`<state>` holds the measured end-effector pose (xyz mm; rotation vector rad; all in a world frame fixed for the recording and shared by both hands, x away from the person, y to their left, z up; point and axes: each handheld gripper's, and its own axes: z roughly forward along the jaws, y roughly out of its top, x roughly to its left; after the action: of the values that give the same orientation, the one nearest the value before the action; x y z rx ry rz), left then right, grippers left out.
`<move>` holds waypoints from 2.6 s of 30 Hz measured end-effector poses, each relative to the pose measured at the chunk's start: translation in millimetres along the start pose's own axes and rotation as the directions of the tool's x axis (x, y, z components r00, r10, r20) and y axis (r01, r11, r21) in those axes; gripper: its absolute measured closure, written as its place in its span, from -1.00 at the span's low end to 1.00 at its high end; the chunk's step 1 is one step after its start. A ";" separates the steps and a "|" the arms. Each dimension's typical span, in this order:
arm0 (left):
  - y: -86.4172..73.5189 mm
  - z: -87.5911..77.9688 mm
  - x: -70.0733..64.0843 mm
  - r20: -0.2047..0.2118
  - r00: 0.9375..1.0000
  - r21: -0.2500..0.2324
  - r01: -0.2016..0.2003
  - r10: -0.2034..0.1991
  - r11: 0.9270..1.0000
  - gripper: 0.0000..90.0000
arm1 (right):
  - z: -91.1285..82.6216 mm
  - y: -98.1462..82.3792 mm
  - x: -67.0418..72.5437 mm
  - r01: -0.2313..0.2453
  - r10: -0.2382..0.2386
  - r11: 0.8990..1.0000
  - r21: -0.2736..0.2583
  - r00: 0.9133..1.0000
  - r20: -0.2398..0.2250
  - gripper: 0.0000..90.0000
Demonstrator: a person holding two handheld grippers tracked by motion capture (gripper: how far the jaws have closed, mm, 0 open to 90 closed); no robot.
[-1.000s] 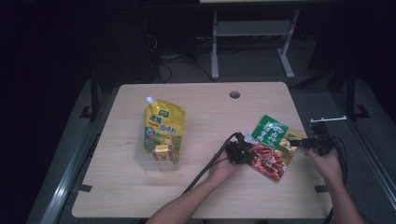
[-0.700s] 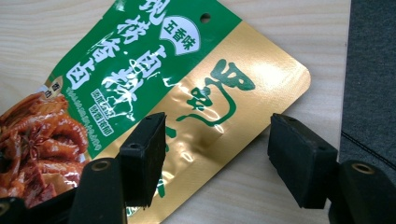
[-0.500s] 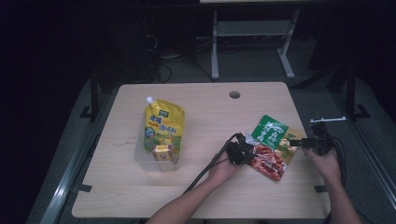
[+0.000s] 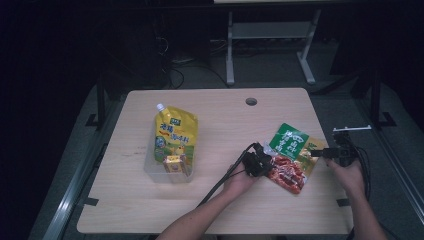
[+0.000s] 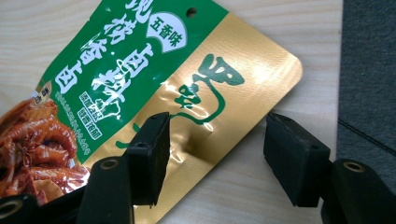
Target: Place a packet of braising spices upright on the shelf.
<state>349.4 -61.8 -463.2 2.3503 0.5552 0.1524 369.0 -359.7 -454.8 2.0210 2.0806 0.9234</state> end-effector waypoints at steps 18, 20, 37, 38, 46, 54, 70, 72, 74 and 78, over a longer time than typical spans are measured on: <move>0.4 0.7 -1.5 -0.011 1.000 0.002 -0.008 0.008 1.000 0.99 | 0.6 -2.2 -1.7 -0.008 0.009 1.000 0.012 0.999 -0.044 0.01; 0.5 0.7 -1.5 -0.010 1.000 0.003 -0.008 0.008 1.000 0.99 | 0.0 -2.9 -2.8 -0.009 0.010 1.000 0.016 0.998 -0.062 0.08; 1.8 2.1 -4.1 -0.016 1.000 0.005 -0.016 0.016 1.000 0.99 | 9.1 -2.8 1.9 -0.003 0.010 0.999 0.034 0.977 -0.214 0.50; 1.9 2.2 -4.3 -0.014 1.000 0.006 -0.016 0.017 1.000 0.99 | 9.9 -2.6 2.7 -0.002 0.009 0.999 0.035 0.977 -0.211 0.52; 2.6 3.4 -6.5 -0.012 1.000 0.005 -0.021 0.021 1.000 0.99 | 14.7 -0.2 15.5 0.015 -0.008 0.999 0.042 0.987 -0.162 0.68; 3.0 3.5 -7.1 -0.003 1.000 0.007 -0.024 0.024 1.000 0.99 | 19.1 1.7 25.3 0.040 -0.033 0.997 0.061 0.993 -0.114 0.81; 2.2 -3.7 -6.4 -0.003 1.000 0.011 -0.015 0.015 1.000 0.77 | -0.2 0.0 36.1 0.120 -0.123 0.992 -0.033 0.985 -0.120 1.00; 1.5 -8.7 -5.2 0.000 1.000 -0.002 -0.016 0.016 1.000 0.75 | -5.8 -0.2 40.1 0.134 -0.139 0.990 -0.043 0.983 -0.120 1.00; 0.7 -13.2 -4.9 0.004 1.000 -0.015 -0.013 0.013 1.000 0.73 | -12.6 -0.4 43.8 0.167 -0.174 0.984 -0.065 0.977 -0.121 1.00; -1.9 -21.2 -6.1 0.013 1.000 -0.033 -0.018 0.018 0.999 0.68 | -24.8 -0.9 52.3 0.189 -0.202 0.977 -0.103 0.970 -0.138 1.00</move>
<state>337.7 -50.2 -448.5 2.3238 0.5211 0.1525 350.6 -319.4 -417.5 1.7146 2.2199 1.1380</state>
